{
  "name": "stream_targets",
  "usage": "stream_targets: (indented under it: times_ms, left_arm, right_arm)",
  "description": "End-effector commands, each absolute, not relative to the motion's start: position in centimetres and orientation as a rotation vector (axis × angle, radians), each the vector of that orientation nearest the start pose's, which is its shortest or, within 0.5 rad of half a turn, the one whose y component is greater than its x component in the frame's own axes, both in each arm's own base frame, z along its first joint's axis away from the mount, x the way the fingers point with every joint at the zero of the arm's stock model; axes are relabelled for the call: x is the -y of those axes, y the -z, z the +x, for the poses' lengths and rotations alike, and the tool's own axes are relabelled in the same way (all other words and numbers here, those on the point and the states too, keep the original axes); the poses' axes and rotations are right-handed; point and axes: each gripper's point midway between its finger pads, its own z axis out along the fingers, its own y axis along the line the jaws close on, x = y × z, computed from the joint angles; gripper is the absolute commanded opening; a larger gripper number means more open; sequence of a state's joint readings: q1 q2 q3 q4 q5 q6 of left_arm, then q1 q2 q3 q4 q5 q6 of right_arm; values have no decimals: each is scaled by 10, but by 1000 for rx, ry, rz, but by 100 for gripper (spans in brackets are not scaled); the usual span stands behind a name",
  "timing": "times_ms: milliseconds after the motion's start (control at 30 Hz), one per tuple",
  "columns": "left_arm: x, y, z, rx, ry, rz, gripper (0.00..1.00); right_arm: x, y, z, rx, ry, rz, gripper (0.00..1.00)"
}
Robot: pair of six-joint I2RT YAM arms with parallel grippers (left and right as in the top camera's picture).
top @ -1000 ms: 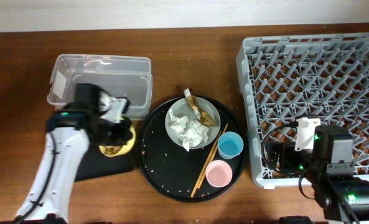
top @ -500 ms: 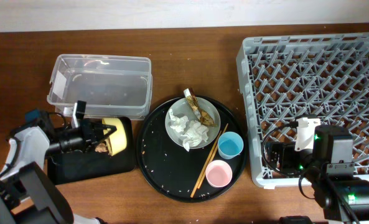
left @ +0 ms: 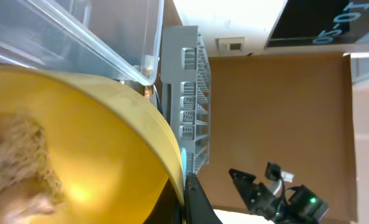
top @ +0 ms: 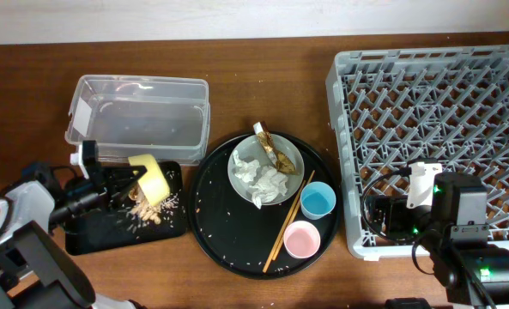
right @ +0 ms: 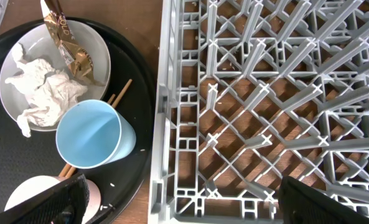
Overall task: Sort waste into correct bins and load items into the dishwasher rack
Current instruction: 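Tip the yellow bowl over the black tray to dump shells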
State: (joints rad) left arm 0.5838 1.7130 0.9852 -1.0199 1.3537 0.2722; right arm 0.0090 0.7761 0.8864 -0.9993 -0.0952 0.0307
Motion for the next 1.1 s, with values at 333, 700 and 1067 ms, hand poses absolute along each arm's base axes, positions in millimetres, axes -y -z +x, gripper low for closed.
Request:
stream_targets:
  times_ms: [333, 700, 1067]
  left_arm:
    - [-11, -148, 314, -2074, 1587, -346, 0]
    - [-6, -166, 313, -1969, 1642, -299, 0]
    - [-6, -164, 313, -1982, 1613, -274, 0]
  right_arm:
    - [-18, -204, 225, -2436, -144, 0, 98]
    - [-18, -204, 225, -2437, -144, 0, 98]
    - [-18, -204, 225, -2437, -144, 0, 98]
